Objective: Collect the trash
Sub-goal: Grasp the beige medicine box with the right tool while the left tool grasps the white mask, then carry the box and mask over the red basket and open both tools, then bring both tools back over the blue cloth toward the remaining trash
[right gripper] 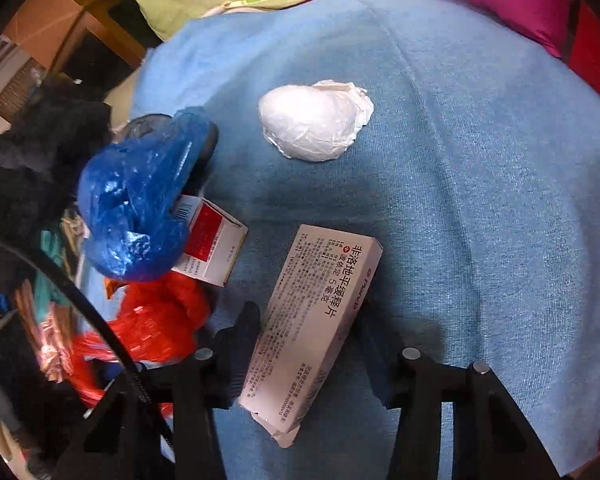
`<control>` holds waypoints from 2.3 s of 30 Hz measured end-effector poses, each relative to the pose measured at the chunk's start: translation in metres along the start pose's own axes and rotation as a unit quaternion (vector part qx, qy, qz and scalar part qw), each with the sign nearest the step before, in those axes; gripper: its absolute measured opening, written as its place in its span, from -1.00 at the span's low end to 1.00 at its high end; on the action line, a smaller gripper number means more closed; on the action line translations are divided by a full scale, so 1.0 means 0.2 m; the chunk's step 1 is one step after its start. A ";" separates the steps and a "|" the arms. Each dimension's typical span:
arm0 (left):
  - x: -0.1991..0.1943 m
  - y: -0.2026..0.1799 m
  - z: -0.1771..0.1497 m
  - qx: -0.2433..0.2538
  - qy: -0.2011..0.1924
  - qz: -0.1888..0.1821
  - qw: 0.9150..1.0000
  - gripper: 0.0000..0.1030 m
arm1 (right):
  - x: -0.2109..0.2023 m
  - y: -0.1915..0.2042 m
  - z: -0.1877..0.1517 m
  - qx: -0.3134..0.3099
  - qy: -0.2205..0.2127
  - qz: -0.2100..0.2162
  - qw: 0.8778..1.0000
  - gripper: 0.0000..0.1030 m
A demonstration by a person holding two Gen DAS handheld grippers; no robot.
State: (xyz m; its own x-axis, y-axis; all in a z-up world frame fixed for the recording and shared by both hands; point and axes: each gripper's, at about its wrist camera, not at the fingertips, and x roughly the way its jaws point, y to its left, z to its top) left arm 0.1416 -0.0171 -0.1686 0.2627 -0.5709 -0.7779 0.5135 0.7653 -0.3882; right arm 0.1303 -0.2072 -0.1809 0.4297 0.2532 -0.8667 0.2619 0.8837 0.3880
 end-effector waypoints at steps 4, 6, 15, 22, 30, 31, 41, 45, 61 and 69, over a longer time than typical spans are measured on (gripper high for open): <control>-0.03 -0.04 -0.04 0.011 -0.004 0.014 1.000 -0.48 | -0.07 -0.08 -0.04 -0.006 -0.012 0.005 1.000 -0.15; -0.06 -0.08 -0.07 0.020 -0.009 0.025 0.999 -0.60 | -0.13 -0.12 -0.08 -0.012 -0.022 0.003 1.000 -0.20; -0.30 -0.30 -0.18 0.045 -0.039 0.042 0.997 -0.67 | -0.43 -0.15 -0.26 -0.029 -0.082 0.028 0.996 -0.20; -0.61 -0.64 -0.08 0.118 -0.102 0.027 0.987 -0.67 | -0.86 -0.09 -0.35 -0.057 -0.174 0.047 0.982 -0.20; -0.63 -1.17 0.14 0.201 -0.142 -0.001 0.969 -0.67 | -1.39 -0.27 -0.50 -0.039 -0.273 0.030 0.961 -0.20; -0.63 -1.22 0.14 0.208 -0.144 -0.005 0.967 -0.66 | -1.44 -0.30 -0.52 -0.035 -0.281 0.026 0.959 -0.20; -0.36 -1.76 0.17 0.275 -0.117 -0.028 0.954 -0.66 | -1.80 -0.88 -0.71 0.074 -0.349 -0.027 0.934 -0.19; -0.24 -1.90 0.16 0.295 -0.112 0.005 0.949 -0.59 | -1.80 -1.02 -0.75 0.101 -0.348 -0.025 0.932 -0.16; -0.23 -1.94 0.10 0.324 -0.155 0.100 0.928 0.15 | -1.74 -1.21 -0.79 0.150 -0.356 -0.002 0.923 -0.04; -0.44 -1.87 0.04 0.329 -0.205 0.155 0.909 0.31 | -1.79 -1.08 -0.81 0.129 -0.366 0.012 0.922 0.12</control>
State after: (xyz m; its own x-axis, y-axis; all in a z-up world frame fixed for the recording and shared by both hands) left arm -0.0663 -0.2563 0.0487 0.6915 -0.5236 -0.4977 0.7041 0.6424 0.3024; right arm -0.2202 -0.4243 -0.0045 0.8813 -0.1454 -0.4496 0.4006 0.7346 0.5476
